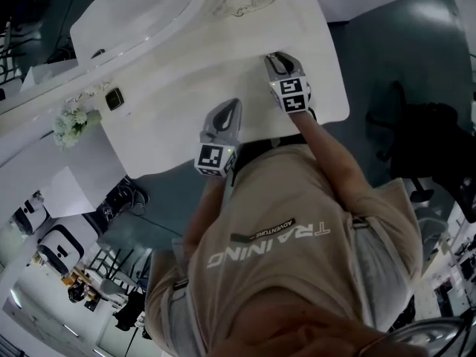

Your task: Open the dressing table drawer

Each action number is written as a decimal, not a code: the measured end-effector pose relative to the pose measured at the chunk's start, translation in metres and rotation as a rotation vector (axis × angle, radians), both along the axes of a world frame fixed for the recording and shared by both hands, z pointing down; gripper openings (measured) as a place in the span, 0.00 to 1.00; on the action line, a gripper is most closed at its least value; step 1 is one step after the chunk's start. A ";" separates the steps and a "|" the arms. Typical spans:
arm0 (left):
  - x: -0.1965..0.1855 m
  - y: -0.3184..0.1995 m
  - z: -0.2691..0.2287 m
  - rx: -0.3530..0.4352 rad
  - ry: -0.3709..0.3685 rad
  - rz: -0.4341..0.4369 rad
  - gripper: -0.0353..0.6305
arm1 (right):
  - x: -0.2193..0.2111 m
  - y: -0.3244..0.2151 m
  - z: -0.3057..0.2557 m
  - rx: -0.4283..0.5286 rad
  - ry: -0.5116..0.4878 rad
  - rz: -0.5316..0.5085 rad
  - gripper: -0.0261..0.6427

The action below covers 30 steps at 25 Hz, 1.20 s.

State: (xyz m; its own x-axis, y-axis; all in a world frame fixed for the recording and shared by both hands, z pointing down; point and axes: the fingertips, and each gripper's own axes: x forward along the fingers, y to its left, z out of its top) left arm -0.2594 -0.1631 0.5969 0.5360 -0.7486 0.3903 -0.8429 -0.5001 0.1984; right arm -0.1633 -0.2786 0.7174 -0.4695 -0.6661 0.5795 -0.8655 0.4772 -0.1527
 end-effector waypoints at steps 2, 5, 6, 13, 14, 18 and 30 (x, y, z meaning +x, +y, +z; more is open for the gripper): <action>-0.005 0.000 0.007 -0.004 -0.006 0.031 0.06 | -0.002 -0.003 0.002 0.015 0.036 0.018 0.19; -0.012 0.002 0.011 -0.006 0.005 0.055 0.06 | -0.005 -0.003 0.003 0.029 0.072 0.012 0.19; -0.014 0.003 0.010 0.001 0.005 0.063 0.06 | -0.006 -0.001 0.003 0.022 0.074 0.012 0.19; -0.026 0.008 0.004 0.030 0.013 0.087 0.06 | -0.002 0.021 0.004 0.001 0.100 0.009 0.19; -0.027 0.011 0.004 0.030 0.014 0.090 0.06 | -0.002 0.023 0.005 -0.001 0.103 0.011 0.19; -0.033 0.020 0.002 0.037 0.014 0.097 0.06 | -0.004 0.034 0.006 -0.009 0.116 0.004 0.19; -0.031 0.038 -0.007 0.026 0.025 0.134 0.06 | 0.007 0.065 0.000 -0.025 0.134 -0.014 0.19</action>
State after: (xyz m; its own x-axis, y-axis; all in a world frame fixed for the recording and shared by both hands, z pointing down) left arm -0.2907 -0.1248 0.5894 0.6408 -0.6794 0.3575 -0.7635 -0.6128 0.2039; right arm -0.1566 -0.2131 0.7179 -0.3960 -0.6444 0.6542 -0.8722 0.4868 -0.0484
